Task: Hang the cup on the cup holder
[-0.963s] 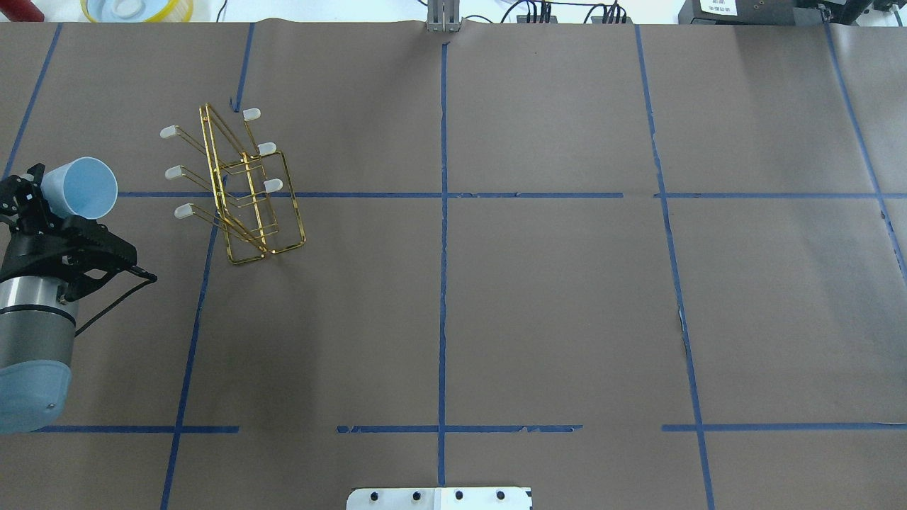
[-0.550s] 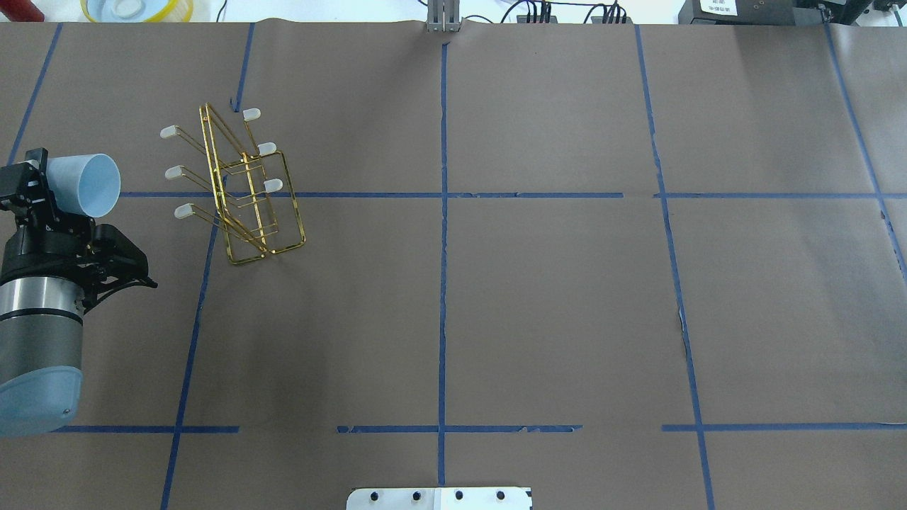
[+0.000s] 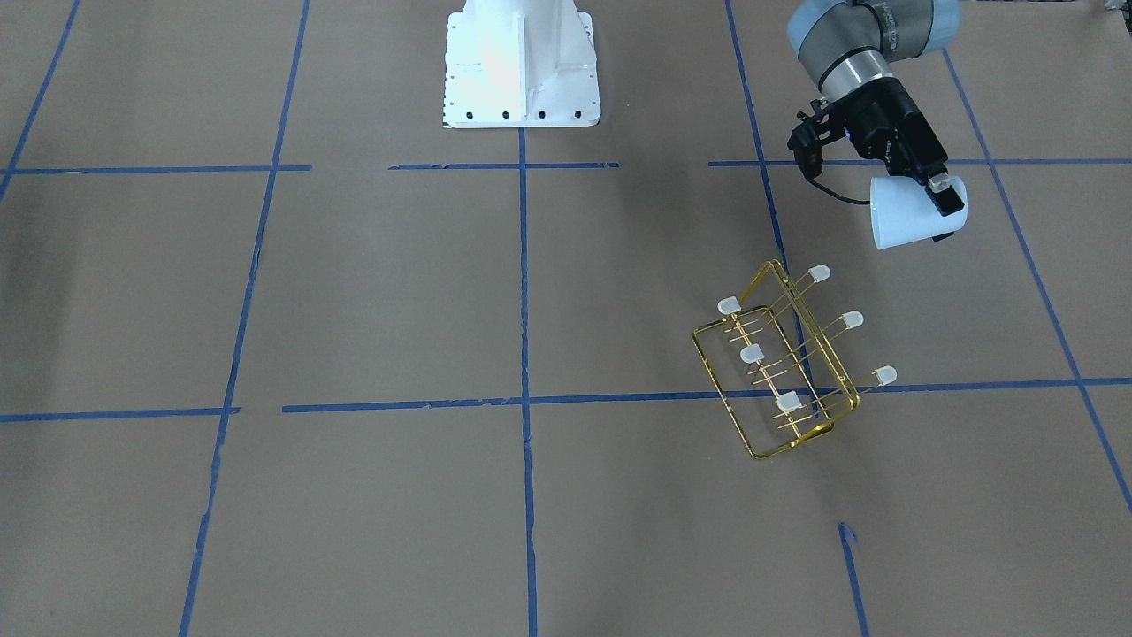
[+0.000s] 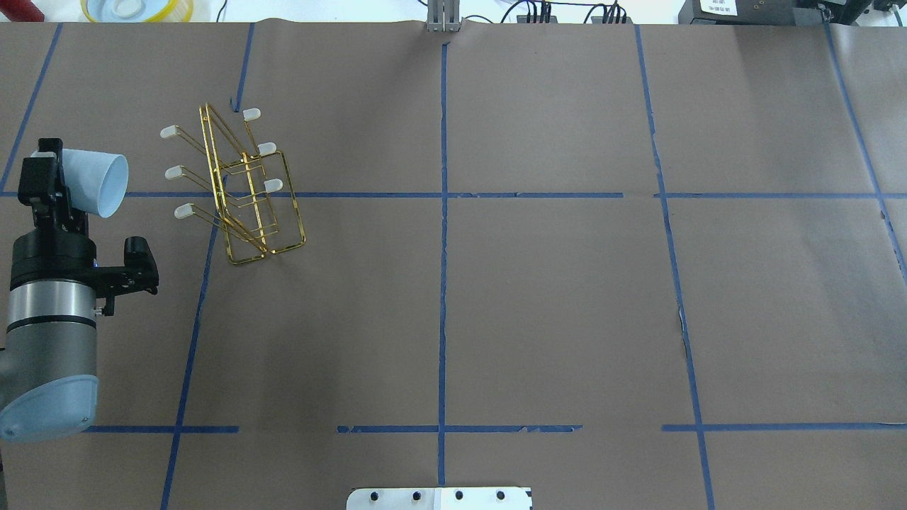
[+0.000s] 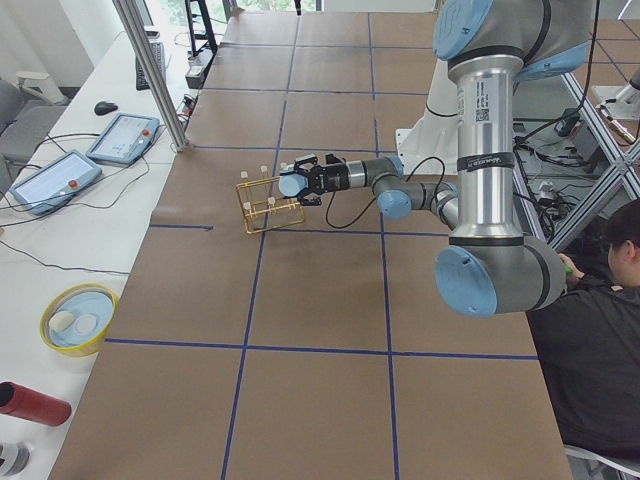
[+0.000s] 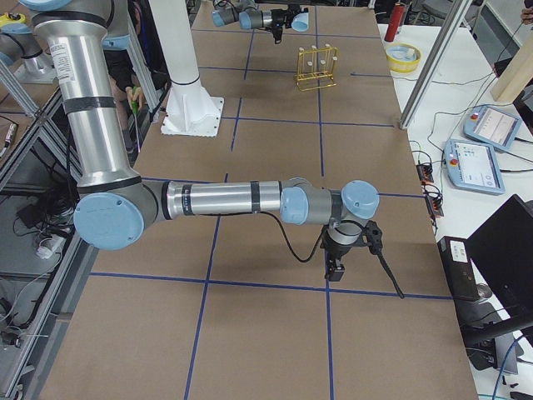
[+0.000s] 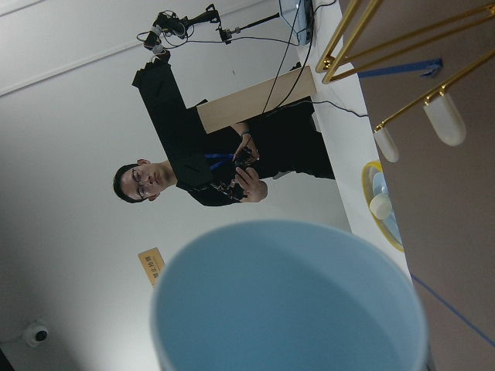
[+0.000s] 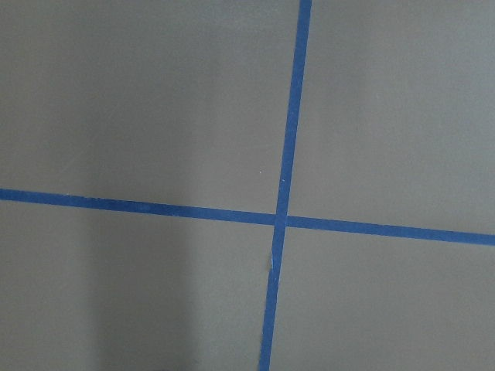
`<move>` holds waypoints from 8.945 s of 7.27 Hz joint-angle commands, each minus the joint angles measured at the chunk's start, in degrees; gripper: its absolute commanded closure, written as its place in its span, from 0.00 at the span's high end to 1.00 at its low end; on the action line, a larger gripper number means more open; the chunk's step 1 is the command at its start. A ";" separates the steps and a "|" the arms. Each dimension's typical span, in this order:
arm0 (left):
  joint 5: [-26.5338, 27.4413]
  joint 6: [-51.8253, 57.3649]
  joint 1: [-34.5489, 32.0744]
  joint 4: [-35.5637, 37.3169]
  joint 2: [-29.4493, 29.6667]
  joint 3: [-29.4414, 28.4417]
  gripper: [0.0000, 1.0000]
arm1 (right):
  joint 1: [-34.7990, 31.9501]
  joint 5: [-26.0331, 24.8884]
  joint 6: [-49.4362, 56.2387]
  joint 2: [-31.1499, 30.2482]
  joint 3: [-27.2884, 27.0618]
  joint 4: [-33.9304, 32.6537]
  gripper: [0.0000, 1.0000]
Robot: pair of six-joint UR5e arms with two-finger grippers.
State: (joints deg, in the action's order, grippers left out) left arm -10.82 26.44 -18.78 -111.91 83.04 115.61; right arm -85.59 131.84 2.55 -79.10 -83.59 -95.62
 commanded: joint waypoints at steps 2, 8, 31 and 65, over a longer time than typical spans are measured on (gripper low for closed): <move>4.13 6.17 0.94 1.52 0.72 -0.12 0.00 | -0.01 0.00 0.00 0.00 0.00 0.00 1.00; 12.41 15.92 3.65 6.79 3.88 -4.60 0.00 | -0.01 0.00 0.00 0.00 0.00 0.00 1.00; 15.31 19.62 4.10 6.53 14.42 -22.53 0.04 | -0.01 0.00 0.00 0.00 0.00 0.00 1.00; -50.65 -34.20 -14.30 -58.60 -9.92 -7.06 1.00 | -0.01 0.00 0.00 0.00 0.00 0.00 1.00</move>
State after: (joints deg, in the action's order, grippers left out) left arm -46.35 -0.77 -27.06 -170.91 73.28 109.29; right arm -85.60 131.84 2.54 -79.10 -83.58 -95.62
